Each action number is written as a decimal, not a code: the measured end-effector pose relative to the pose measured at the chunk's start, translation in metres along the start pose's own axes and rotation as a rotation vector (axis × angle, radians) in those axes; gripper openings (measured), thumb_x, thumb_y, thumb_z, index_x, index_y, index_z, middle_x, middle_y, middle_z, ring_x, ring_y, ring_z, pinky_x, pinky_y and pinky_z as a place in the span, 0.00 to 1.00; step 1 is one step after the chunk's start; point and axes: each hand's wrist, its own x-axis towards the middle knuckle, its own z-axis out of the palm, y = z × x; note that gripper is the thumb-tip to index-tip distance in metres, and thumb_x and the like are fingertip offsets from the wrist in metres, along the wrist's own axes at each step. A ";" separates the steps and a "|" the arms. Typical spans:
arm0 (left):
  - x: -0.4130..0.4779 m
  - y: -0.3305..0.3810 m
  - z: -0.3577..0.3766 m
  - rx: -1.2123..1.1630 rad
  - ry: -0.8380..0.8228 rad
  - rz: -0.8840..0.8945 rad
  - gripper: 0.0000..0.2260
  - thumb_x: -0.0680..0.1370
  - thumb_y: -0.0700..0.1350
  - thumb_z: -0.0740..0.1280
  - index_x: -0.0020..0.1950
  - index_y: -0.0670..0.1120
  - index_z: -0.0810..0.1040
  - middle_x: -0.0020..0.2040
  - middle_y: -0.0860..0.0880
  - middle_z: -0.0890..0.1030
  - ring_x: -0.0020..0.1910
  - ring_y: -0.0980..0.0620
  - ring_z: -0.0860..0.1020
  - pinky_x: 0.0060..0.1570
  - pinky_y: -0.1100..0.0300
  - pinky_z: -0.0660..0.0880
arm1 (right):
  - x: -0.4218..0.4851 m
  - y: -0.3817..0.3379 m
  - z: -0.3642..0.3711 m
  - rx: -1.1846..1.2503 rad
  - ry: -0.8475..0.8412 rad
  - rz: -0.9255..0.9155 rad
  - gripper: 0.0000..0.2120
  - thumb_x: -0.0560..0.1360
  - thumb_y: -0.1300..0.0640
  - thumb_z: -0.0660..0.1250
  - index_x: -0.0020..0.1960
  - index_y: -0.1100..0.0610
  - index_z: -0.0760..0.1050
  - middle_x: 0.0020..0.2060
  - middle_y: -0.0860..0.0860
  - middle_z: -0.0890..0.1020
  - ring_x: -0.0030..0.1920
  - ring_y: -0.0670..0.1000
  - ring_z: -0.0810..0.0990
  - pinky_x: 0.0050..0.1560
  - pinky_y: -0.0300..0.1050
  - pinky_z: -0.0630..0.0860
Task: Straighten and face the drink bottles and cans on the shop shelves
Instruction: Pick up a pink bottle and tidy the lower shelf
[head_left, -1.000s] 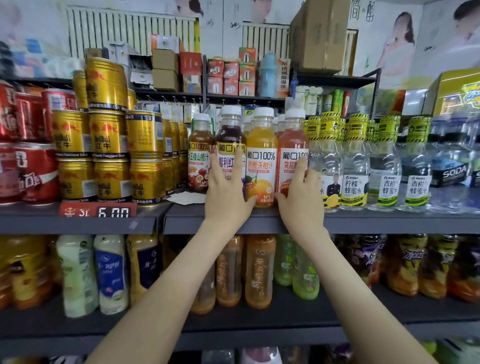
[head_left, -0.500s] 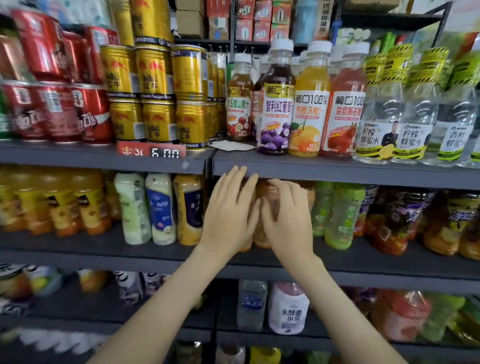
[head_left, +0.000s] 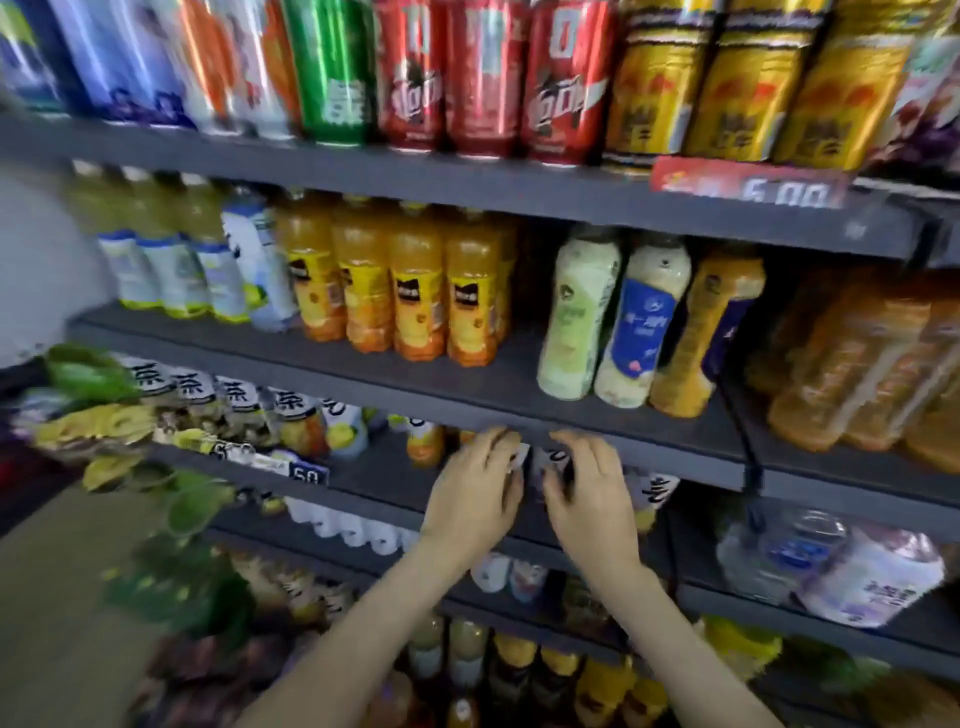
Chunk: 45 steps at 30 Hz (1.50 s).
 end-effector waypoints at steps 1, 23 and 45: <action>-0.010 -0.025 -0.001 0.013 -0.035 -0.048 0.17 0.73 0.43 0.69 0.61 0.42 0.76 0.58 0.44 0.79 0.53 0.45 0.80 0.44 0.57 0.79 | -0.004 -0.010 0.021 -0.010 -0.025 0.008 0.15 0.71 0.65 0.72 0.57 0.62 0.75 0.48 0.56 0.79 0.53 0.52 0.73 0.53 0.45 0.74; -0.085 -0.235 0.054 -0.040 -0.451 -0.580 0.19 0.79 0.43 0.61 0.69 0.41 0.64 0.65 0.41 0.70 0.61 0.39 0.71 0.51 0.47 0.73 | -0.045 -0.055 0.275 0.075 -0.501 0.368 0.13 0.75 0.66 0.64 0.60 0.66 0.73 0.56 0.61 0.75 0.59 0.59 0.72 0.55 0.48 0.71; -0.051 0.115 0.147 -0.028 -0.778 -0.239 0.20 0.81 0.48 0.58 0.72 0.46 0.61 0.66 0.43 0.70 0.59 0.41 0.74 0.44 0.52 0.72 | -0.143 0.142 -0.040 -0.192 -0.384 0.608 0.18 0.76 0.57 0.61 0.63 0.65 0.71 0.57 0.61 0.73 0.60 0.63 0.69 0.59 0.57 0.70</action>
